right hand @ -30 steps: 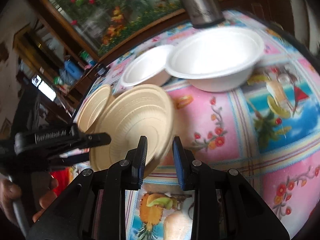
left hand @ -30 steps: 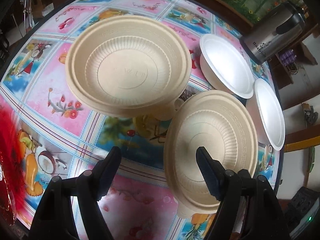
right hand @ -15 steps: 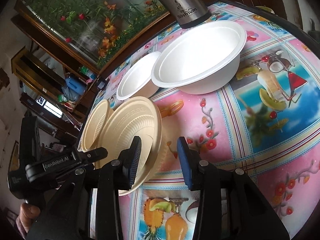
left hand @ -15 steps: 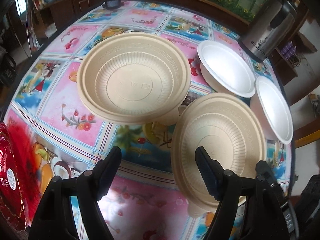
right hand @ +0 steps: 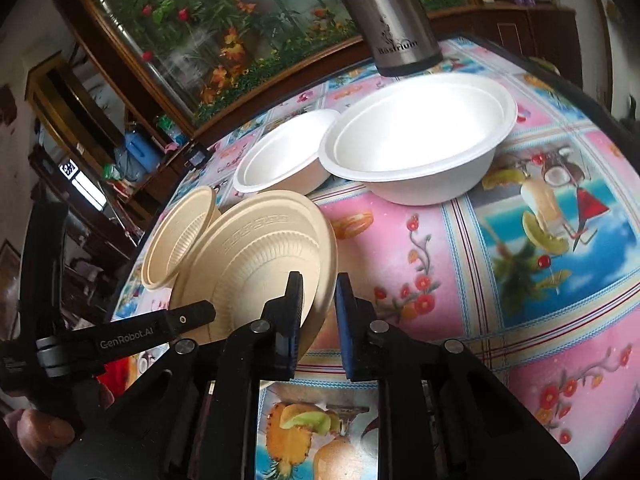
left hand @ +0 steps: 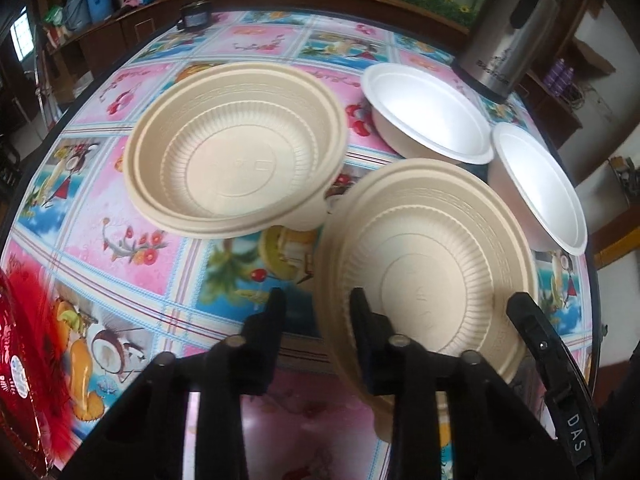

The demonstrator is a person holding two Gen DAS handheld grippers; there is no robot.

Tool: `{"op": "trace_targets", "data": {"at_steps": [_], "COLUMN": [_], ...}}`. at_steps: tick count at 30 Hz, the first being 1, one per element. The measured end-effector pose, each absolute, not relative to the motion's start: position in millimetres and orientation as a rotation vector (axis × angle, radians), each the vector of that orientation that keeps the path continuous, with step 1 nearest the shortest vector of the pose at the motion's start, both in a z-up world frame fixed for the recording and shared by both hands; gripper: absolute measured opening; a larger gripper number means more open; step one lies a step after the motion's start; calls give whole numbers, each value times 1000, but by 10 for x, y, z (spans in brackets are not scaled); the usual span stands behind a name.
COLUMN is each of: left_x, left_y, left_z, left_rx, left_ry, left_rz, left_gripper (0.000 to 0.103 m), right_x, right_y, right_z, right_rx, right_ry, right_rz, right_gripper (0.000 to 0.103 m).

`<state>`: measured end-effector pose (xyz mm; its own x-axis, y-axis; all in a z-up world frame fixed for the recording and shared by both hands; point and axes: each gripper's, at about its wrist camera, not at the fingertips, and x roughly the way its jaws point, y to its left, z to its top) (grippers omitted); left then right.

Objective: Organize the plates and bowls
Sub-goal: 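Close the left gripper on the beige plate rim and lift it, then carry the beige plate over the stacked red plates with the left gripper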

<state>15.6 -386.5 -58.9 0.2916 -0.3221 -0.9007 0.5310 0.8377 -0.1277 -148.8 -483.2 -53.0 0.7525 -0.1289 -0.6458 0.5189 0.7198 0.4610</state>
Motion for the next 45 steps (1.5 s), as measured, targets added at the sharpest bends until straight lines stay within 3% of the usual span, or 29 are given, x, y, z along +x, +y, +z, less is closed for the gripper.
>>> {"op": "trace_targets", "data": {"at_steps": [4,20,36,45], "left_x": [123,-29,-258,-438], "left_y": [-3895,-3822,-3280,-3022], "left_z": [-594,-514,-507,-503], "left_rx": [227,288,321,336], "left_ry": [1134,1060,1038,1020], "left_rz": [-596,-625,-611,-607], "left_gripper": [16,16,14,14], "right_x": [-1483,-1559,-1765,-1835], "right_y": [-4824,-4767,-4260,-3967], "right_z": [-515,-580,-497,-519], "right_rx": [667,700,723,714], "right_ry": [619,625,598,671], "right_rz": [-379,-382,-379,-363], "right_gripper": [15,13,10,10]}}
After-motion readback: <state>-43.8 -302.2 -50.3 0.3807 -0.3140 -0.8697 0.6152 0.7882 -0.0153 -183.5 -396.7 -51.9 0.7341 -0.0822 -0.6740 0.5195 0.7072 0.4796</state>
